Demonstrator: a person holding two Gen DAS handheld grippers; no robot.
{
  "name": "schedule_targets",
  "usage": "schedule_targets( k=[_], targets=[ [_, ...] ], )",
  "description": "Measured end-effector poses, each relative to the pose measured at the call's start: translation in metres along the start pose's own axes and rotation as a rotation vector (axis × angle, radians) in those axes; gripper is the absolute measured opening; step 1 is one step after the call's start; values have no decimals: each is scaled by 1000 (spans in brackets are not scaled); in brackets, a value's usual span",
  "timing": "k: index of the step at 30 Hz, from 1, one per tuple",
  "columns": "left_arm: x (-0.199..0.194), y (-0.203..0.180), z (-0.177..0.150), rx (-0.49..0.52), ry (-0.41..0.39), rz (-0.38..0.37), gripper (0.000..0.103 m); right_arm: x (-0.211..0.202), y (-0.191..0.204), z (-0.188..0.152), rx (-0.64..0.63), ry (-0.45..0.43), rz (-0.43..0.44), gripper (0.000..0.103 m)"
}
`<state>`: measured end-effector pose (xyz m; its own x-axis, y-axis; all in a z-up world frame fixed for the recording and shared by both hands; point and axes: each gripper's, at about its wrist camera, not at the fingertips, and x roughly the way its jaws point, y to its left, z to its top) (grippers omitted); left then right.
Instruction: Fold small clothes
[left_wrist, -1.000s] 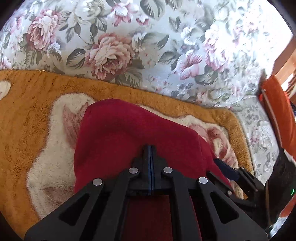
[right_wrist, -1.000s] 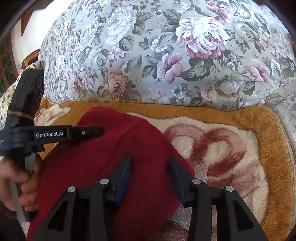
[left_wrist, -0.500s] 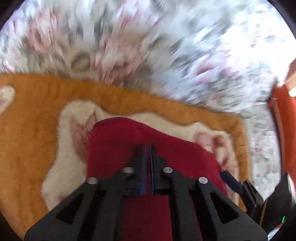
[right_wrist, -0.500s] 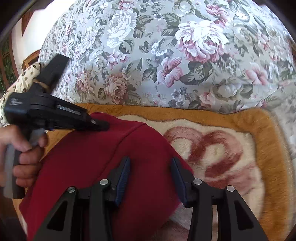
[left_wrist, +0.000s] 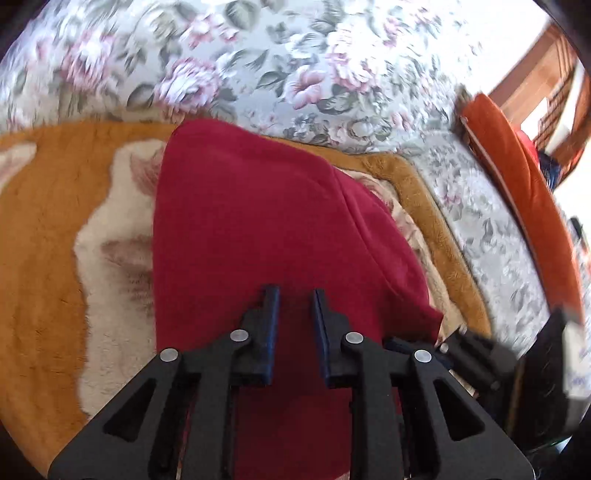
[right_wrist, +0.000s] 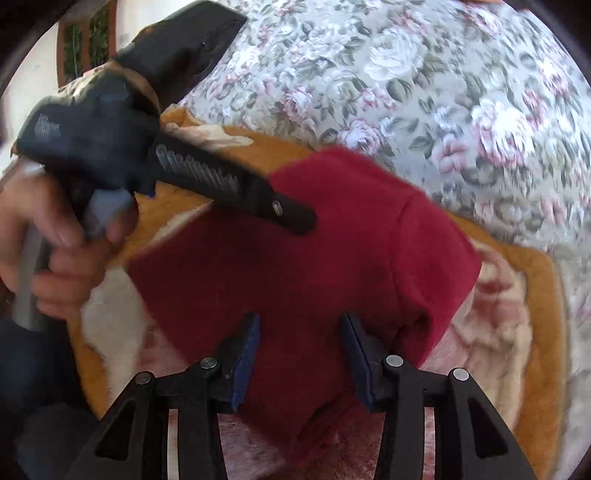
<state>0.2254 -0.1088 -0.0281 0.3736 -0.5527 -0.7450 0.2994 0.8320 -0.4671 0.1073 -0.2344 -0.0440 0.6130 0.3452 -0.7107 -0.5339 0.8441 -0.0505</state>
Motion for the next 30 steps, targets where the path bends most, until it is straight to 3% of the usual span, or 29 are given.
schedule_targets(
  k=[2, 4, 6, 8, 10, 11, 12, 13, 15, 18, 20, 23, 25, 27, 30],
  targets=[
    [1, 3, -2, -17, -11, -6, 12, 0, 4, -13, -10, -53, -35, 44],
    [1, -5, -4, 22, -28, 25, 12, 4, 12, -13, -52, -51, -80, 45],
    [-5, -9, -1, 40, -28, 35, 12, 1, 8, -10, -14, -42, -56, 45],
    [-26, -8, 1, 18, -55, -5, 16, -12, -13, -3, 134, -46, 37, 45],
    [-50, -2, 0, 0, -124, -40, 34, -40, -42, -6, 365, -142, 92, 45],
    [-58, 2, -1, -2, -155, -42, 56, -55, -59, -15, 499, -224, 102, 55],
    [-62, 8, -1, -8, -181, -40, 72, -61, -71, -22, 596, -267, 90, 77],
    [-61, 15, 0, -21, -187, -32, 73, -64, -84, -32, 708, -300, 83, 85],
    [-52, 28, 1, -52, -160, -14, 73, -51, -117, -57, 997, -306, 140, 86],
    [-31, 50, -3, -128, -96, -36, 73, -20, -141, -73, 1208, -238, 274, 86],
    [-21, 57, -7, -160, -57, -83, 73, -3, -148, -71, 1226, -202, 343, 86],
    [-15, 56, -12, -166, -52, -143, 73, 4, -145, -60, 1151, -166, 417, 86],
    [-9, 55, -12, -165, -46, -155, 74, 11, -140, -56, 1097, -86, 400, 80],
    [-5, 54, -8, -167, -45, -163, 74, 16, -141, -51, 1078, -66, 373, 79],
    [-3, 53, -3, -169, -27, -164, 74, 24, -140, -42, 1068, -53, 482, 79]
  ],
)
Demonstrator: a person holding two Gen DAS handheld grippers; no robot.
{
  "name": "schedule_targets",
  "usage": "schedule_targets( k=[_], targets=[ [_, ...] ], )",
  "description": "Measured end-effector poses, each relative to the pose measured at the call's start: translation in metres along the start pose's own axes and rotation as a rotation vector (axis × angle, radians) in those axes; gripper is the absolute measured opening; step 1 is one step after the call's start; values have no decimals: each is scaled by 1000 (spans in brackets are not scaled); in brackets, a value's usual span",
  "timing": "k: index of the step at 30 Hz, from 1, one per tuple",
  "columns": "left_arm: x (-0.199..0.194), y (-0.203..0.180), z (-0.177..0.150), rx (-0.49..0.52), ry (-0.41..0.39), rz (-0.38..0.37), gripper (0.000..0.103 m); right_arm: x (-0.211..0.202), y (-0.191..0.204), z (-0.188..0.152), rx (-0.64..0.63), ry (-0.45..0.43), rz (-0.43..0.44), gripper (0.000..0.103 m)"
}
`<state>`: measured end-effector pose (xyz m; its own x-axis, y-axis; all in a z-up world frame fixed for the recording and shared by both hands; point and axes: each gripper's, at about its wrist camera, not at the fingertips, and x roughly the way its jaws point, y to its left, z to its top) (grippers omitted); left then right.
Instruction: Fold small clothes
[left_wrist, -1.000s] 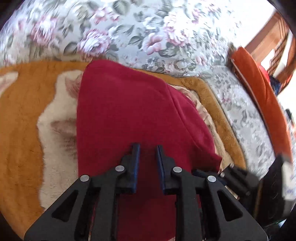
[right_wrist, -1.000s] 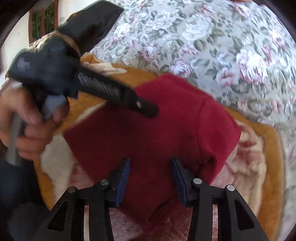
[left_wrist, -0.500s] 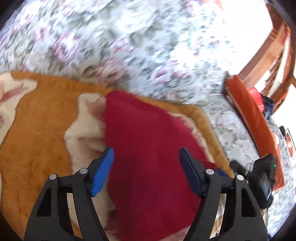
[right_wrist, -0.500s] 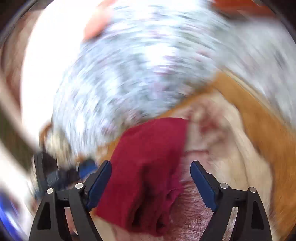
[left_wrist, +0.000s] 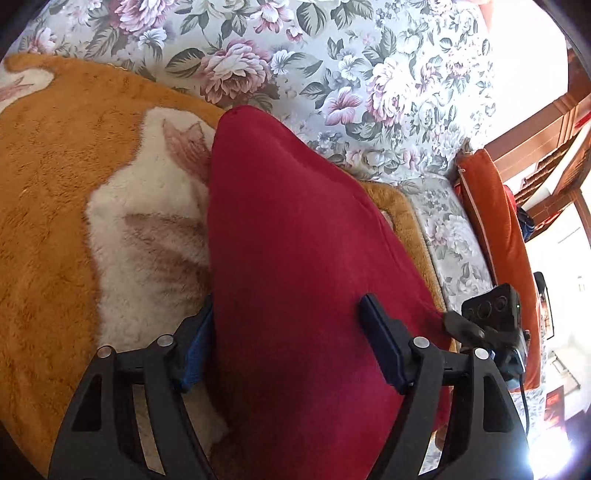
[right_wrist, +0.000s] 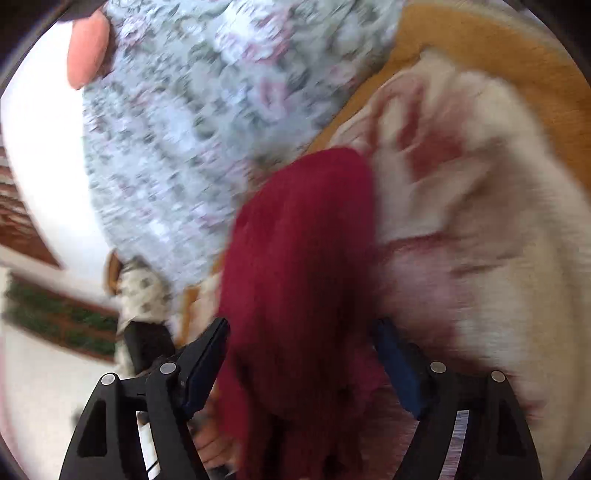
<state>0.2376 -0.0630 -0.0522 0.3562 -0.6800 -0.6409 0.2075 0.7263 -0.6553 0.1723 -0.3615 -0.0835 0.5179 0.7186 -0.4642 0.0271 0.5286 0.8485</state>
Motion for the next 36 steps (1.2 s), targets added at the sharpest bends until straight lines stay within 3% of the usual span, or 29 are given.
schedule_targets(
  k=[2, 4, 7, 9, 11, 12, 16, 22, 28, 31, 33, 36],
  targets=[
    [1, 1, 1, 6, 12, -10, 74, 4, 6, -1, -49, 27, -13, 76],
    [3, 6, 3, -7, 24, -36, 74, 7, -2, 4, -15, 17, -43, 66],
    [4, 9, 3, -15, 18, -48, 74, 12, -4, 7, -2, 15, -20, 68],
    [2, 7, 1, -1, 4, -28, 59, 17, 5, 3, -82, 36, -33, 63],
    [-2, 4, -3, 14, -20, -33, 50, 14, 3, -2, -104, 13, -54, 49],
    [-4, 2, -5, 21, -29, -25, 47, 10, 0, -5, -96, -5, -40, 43],
    [-18, -11, -7, 70, -68, 18, 41, 3, 14, -11, -123, -64, -27, 38],
    [-70, 0, 21, 85, -176, 54, 41, 24, 68, 6, -207, -63, 50, 37],
    [-78, 41, 46, 55, -160, 162, 42, 87, 87, 21, -205, 2, 53, 37],
    [-64, 69, 37, 12, -107, 189, 49, 119, 71, 18, -180, 51, 5, 37],
    [-64, 82, 31, -6, -126, 175, 65, 132, 54, 12, -158, 76, -58, 40],
    [-73, 81, 32, -10, -125, 183, 67, 123, 59, 7, -177, 52, -67, 42]
  ],
)
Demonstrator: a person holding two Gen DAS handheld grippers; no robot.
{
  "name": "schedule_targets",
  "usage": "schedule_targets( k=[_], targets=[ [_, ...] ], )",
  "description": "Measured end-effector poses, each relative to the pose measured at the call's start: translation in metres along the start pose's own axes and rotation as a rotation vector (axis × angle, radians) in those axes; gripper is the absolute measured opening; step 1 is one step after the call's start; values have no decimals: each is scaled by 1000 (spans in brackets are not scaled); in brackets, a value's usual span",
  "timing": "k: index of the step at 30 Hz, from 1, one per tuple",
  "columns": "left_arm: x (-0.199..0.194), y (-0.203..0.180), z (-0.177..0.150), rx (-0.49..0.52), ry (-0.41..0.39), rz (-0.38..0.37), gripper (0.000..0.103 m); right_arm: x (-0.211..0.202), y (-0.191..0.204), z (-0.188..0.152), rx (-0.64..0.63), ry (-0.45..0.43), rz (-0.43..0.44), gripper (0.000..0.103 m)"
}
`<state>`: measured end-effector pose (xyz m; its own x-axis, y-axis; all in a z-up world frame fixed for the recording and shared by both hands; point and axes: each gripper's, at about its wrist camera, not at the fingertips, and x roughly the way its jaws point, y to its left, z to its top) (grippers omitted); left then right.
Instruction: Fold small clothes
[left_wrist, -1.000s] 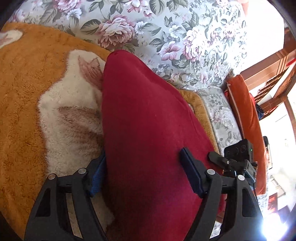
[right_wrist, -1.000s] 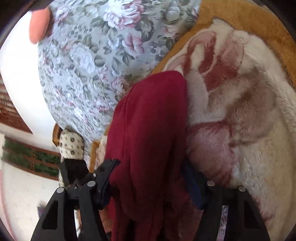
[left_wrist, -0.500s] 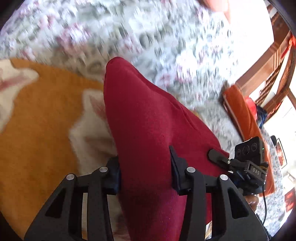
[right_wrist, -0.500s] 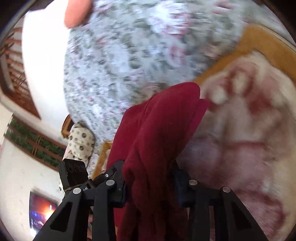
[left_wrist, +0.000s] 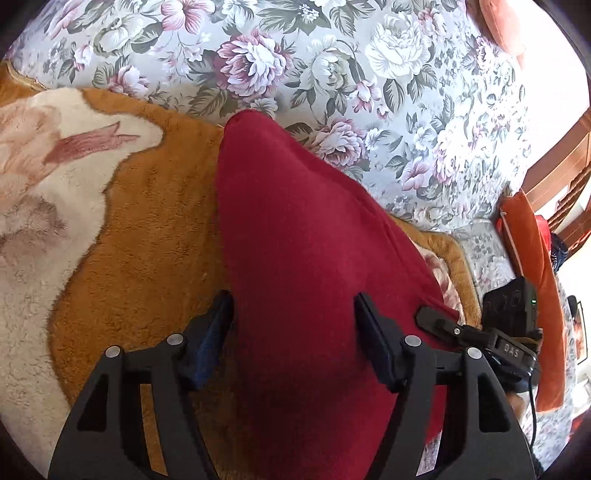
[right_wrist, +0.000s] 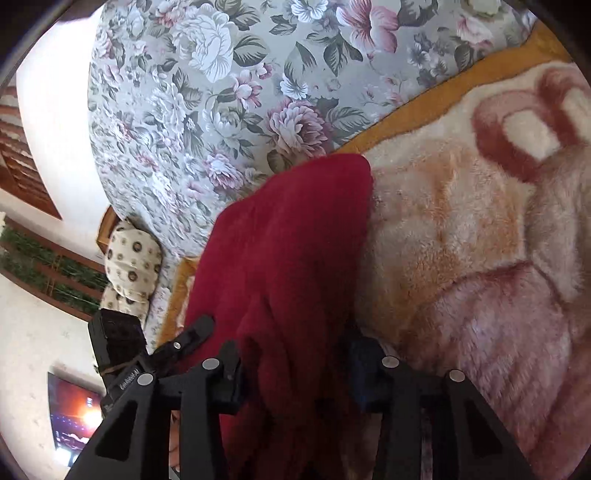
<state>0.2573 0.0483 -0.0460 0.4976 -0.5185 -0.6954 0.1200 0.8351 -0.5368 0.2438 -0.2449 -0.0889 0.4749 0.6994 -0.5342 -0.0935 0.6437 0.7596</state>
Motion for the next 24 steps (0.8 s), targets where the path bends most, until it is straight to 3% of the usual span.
schedule_targets(
  k=[3, 5, 6, 9, 11, 13, 15, 16, 18, 24],
  targets=[
    [-26, -15, 4, 60, -83, 56, 67, -16, 21, -2, -94, -21, -87, 42],
    [-49, -29, 6, 96, -155, 37, 67, -31, 41, -4, -194, -64, -143, 42],
    [-58, -39, 5, 125, -169, 21, 64, -41, 57, -5, -269, -115, -214, 42],
    [-56, -60, -11, 195, -117, -20, 42, -53, 102, -10, -480, -188, -298, 42],
    [-42, -62, -24, 232, -74, 11, 37, -42, 119, -17, -605, -135, -309, 42],
    [-19, -48, -31, 196, -35, 55, 31, -21, 128, -31, -761, -46, -360, 42],
    [-14, -35, -29, 140, -46, 45, 15, 9, 113, -46, -853, 66, -453, 43],
    [-12, -33, -27, 117, -34, 31, 15, 18, 100, -52, -884, 98, -500, 43],
    [-7, -33, -25, 114, -25, 35, 10, 22, 89, -68, -987, 47, -529, 46],
    [-8, -43, -32, 117, -45, 111, 10, 27, 88, -72, -968, 28, -600, 47]
  ],
)
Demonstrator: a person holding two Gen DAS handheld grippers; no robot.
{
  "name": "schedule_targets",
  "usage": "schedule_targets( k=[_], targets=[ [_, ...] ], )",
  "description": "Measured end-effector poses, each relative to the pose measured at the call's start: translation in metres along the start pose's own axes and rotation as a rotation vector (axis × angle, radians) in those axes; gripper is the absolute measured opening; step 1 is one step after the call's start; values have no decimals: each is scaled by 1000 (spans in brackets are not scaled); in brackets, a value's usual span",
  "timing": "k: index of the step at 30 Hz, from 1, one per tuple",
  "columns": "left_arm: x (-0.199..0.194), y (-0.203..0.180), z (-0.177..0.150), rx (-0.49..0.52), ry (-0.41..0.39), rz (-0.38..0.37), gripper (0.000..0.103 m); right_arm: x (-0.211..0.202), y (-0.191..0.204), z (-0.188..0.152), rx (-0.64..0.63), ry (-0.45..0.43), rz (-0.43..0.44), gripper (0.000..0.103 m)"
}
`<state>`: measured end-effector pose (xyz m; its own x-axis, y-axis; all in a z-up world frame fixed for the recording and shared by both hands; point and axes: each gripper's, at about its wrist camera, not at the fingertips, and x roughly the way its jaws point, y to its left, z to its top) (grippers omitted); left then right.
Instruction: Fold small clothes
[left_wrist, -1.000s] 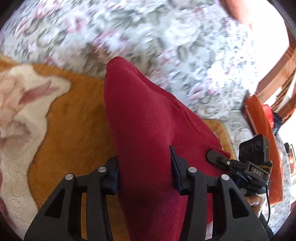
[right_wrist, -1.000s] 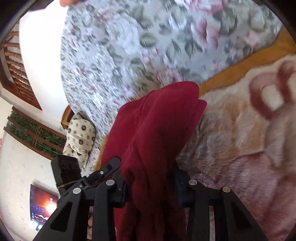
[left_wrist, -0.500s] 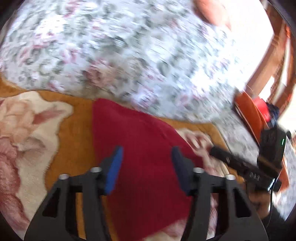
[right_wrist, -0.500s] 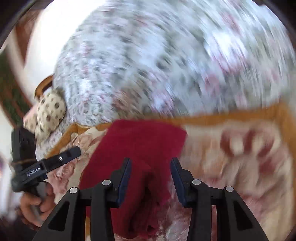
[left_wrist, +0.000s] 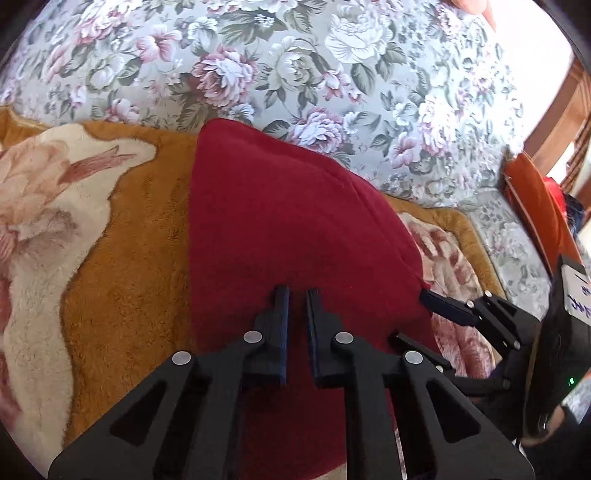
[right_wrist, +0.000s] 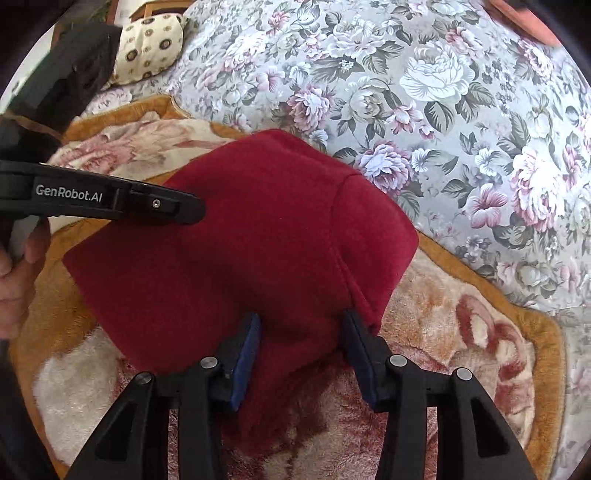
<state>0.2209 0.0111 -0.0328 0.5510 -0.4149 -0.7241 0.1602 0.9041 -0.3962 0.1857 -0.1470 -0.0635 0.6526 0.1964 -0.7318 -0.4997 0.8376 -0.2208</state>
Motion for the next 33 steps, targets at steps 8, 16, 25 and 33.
schedule_targets(
  k=[8, 16, 25, 33],
  targets=[
    [-43, -46, -17, 105, -6, 184, 75, -83, 11, -7, 325, -9, -80, 46],
    [-108, -72, -71, 132, -75, 314, 103, -155, 62, -77, 564, -167, -83, 46],
    [-131, -79, -100, 160, -108, 414, 103, -156, 67, -73, 552, -174, -184, 46],
    [-136, -84, -99, 114, -69, 394, 103, -152, 62, -77, 573, -151, -172, 46]
  ],
)
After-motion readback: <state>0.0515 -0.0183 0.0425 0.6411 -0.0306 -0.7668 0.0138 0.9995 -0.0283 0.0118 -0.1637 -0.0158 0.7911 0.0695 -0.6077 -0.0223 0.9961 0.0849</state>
